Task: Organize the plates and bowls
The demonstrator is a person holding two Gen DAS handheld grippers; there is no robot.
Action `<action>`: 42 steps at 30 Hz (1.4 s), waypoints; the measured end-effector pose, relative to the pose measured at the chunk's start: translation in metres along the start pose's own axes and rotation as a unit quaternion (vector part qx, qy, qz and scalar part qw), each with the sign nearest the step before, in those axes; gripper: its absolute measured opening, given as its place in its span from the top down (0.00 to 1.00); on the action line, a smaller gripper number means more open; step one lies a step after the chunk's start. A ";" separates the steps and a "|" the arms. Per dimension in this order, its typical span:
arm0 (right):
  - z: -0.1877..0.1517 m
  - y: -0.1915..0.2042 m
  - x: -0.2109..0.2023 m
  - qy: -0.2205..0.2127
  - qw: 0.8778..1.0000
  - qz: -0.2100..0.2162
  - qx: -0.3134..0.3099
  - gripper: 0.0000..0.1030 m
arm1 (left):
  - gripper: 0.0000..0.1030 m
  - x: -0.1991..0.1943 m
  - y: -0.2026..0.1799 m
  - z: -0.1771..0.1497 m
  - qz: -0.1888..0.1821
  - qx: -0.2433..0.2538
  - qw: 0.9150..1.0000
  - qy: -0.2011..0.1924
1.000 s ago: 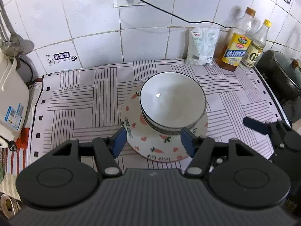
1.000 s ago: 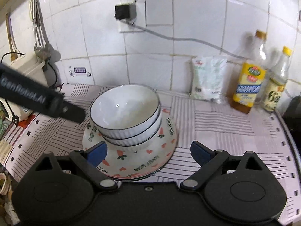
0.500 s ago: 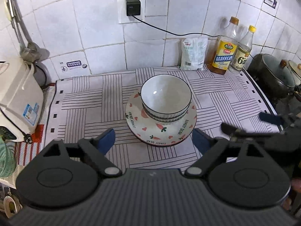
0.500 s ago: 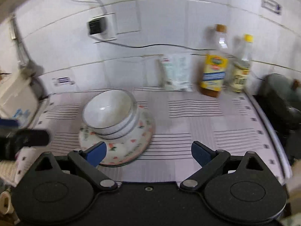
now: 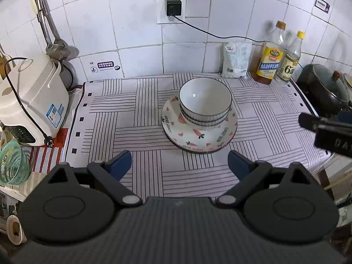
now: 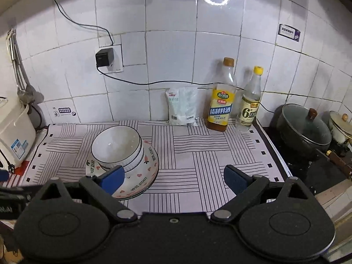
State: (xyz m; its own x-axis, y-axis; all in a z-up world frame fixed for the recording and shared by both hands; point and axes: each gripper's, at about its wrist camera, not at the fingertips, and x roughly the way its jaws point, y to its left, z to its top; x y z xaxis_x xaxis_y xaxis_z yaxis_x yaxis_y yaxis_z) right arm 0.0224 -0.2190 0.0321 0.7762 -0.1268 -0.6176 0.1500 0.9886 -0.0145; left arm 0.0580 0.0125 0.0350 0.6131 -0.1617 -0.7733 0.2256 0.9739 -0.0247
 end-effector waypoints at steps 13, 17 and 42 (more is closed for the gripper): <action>-0.022 -0.002 -0.022 0.008 1.000 -0.012 -0.014 0.04 | 0.08 -0.006 -0.001 -0.025 0.025 -0.014 1.000 -0.008; -0.031 -0.003 -0.025 0.005 1.000 -0.015 -0.012 0.04 | 0.08 -0.006 -0.001 -0.032 0.039 -0.009 0.999 -0.013; -0.051 0.008 -0.031 -0.030 0.999 -0.038 -0.009 0.04 | 0.08 -0.008 0.005 -0.054 0.048 0.006 0.997 -0.061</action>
State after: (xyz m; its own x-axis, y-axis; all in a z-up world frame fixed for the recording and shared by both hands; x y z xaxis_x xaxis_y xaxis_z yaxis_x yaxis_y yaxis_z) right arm -0.0315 -0.2033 0.0108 0.7982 -0.2066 -0.5659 0.2002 0.9769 -0.0743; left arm 0.0140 0.0275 0.0069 0.7202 -0.0867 -0.6883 0.1694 0.9841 0.0533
